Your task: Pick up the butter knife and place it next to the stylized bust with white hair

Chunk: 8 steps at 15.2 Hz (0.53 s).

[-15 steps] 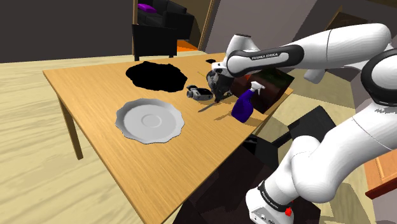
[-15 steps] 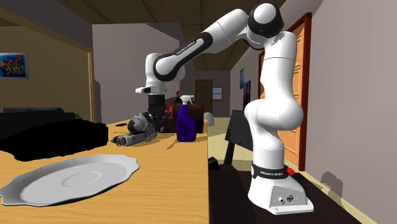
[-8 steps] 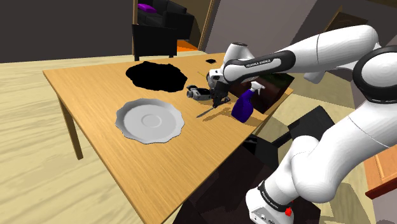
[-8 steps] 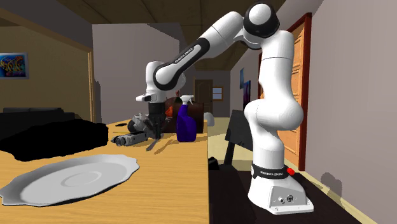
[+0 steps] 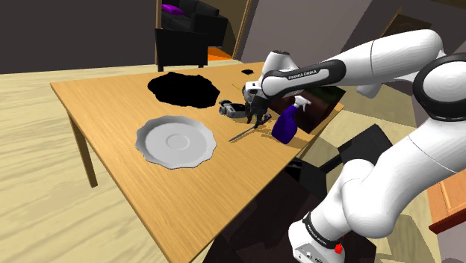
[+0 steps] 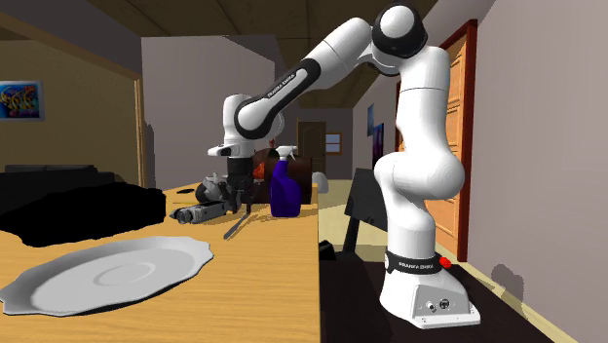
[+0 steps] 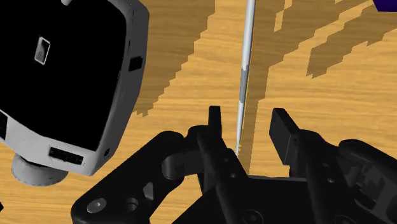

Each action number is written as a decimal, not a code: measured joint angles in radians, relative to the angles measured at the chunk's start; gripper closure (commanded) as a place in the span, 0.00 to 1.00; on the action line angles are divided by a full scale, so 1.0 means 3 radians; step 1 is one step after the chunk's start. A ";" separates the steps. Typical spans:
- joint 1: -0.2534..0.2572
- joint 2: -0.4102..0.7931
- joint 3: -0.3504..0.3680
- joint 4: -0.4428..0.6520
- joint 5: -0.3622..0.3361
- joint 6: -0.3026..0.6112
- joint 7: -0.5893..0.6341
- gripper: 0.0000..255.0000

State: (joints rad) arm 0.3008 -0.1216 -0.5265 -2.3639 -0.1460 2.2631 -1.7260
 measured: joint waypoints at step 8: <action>0.0003 -0.0159 0.0043 0.0111 -0.0062 -0.0254 0.0060 0.00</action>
State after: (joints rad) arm 0.3016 -0.1695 -0.5137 -2.3306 -0.1645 2.1869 -1.7080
